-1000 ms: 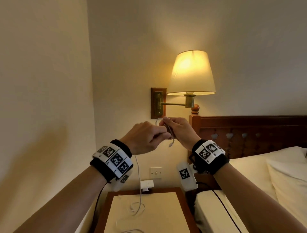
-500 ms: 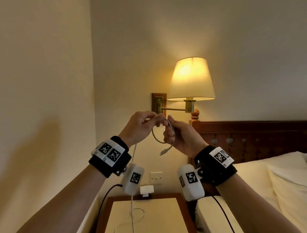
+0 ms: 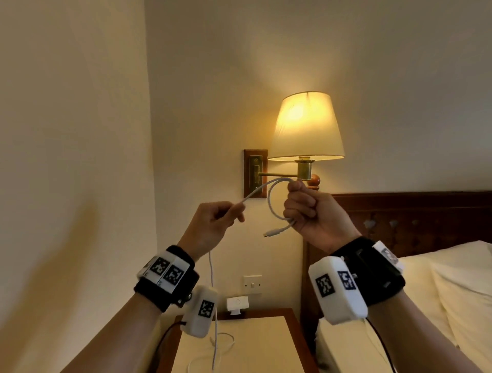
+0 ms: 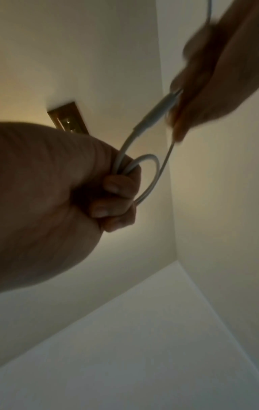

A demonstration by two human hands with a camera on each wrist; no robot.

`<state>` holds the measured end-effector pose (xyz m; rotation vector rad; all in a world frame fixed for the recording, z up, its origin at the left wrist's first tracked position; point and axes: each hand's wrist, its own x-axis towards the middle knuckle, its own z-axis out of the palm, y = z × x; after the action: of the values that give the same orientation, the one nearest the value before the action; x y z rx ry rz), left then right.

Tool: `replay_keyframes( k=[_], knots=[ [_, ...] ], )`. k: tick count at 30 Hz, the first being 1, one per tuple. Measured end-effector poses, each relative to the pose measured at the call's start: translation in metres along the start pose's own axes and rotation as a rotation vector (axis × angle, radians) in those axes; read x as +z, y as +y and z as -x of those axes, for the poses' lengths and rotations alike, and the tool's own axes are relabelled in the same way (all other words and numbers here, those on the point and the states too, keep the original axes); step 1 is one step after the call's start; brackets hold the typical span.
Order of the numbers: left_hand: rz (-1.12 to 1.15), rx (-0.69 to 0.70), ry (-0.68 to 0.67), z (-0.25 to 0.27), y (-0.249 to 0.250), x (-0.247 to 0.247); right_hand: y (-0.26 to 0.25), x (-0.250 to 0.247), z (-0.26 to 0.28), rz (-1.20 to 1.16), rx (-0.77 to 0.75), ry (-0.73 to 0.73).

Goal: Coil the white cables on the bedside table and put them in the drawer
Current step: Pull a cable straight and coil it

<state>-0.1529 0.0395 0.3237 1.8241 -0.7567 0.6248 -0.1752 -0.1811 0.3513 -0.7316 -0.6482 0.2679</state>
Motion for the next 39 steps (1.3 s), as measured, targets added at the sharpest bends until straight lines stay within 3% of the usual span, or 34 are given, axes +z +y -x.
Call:
replay_keyframes(
  k=[4,6,9,11,13,16,20,27,32,39],
  knots=[
    [-0.023,-0.107,0.034,0.023,-0.038,-0.002,-0.017,-0.001,0.009,0.073,-0.018,0.071],
    [-0.158,-0.107,0.023,0.029,-0.048,0.006,-0.015,0.0,0.011,0.153,-0.013,0.131],
    [-0.431,0.016,-0.256,0.033,-0.027,0.024,-0.001,0.002,0.008,0.324,-0.038,0.193],
    [-0.621,0.174,-0.377,0.033,0.0,0.034,0.008,0.004,0.005,0.481,-0.074,0.221],
    [-0.727,0.371,-0.329,0.032,0.021,0.038,0.015,0.004,0.005,0.612,-0.098,0.238],
    [-0.778,0.597,-0.14,0.028,0.035,0.037,0.022,0.002,0.005,0.754,-0.098,0.234],
    [-0.776,0.731,-0.008,0.023,0.035,0.035,0.032,0.001,0.005,0.886,-0.085,0.235],
    [-0.59,0.523,0.117,0.021,0.022,0.028,0.043,-0.001,0.009,0.899,0.006,0.127],
    [-0.36,0.419,0.023,0.014,0.004,0.024,0.046,-0.009,0.007,0.994,0.1,0.102],
    [-0.034,-0.073,-0.245,0.021,-0.001,0.024,0.045,-0.018,0.001,0.987,0.138,0.106]
  ],
)
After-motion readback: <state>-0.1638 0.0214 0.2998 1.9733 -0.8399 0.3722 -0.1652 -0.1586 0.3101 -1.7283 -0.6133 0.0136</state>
